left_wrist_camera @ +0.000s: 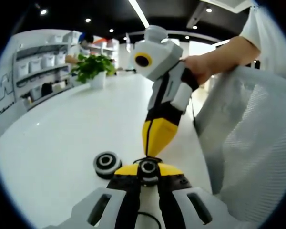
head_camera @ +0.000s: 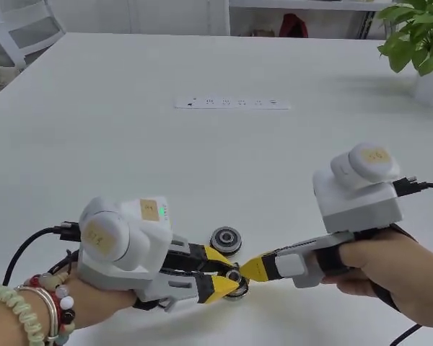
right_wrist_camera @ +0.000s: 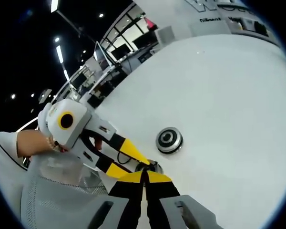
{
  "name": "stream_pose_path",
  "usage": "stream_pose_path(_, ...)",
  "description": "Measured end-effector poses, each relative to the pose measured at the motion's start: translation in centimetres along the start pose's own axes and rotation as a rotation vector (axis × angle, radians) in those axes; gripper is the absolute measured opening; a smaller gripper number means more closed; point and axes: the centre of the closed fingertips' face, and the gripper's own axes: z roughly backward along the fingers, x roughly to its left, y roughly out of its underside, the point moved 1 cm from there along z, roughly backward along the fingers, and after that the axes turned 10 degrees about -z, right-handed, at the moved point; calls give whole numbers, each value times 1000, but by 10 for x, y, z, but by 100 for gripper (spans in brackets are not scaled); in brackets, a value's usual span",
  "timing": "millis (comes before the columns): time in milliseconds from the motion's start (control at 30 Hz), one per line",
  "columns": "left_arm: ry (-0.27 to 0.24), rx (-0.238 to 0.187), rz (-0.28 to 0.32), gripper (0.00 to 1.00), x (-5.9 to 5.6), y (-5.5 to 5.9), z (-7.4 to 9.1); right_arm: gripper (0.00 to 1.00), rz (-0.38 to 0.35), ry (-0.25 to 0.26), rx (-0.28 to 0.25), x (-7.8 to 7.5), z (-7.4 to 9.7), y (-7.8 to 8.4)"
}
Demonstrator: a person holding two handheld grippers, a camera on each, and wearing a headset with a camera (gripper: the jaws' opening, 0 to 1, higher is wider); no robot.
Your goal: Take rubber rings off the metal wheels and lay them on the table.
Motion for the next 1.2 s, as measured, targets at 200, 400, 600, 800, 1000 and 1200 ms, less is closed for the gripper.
stream_pose_path(200, 0, 0, -1, 14, 0, 0, 0, 0, -1, -19, -4, 4, 0, -1)
stream_pose_path(400, -1, 0, 0, 14, 0, 0, 0, 0, -14, -27, -6, 6, 1, -1)
stream_pose_path(600, -1, 0, 0, 14, 0, 0, 0, 0, -35, -39, -11, 7, 1, -2)
stream_pose_path(800, -1, 0, 0, 14, 0, 0, 0, 0, -54, -56, -20, 8, 3, -4)
stream_pose_path(1000, -2, -2, 3, 14, 0, 0, 0, 0, -105, -90, -33, 12, 3, -6)
stream_pose_path(1200, -4, -4, 5, 14, 0, 0, 0, 0, -170, -101, -37, 8, 3, -6)
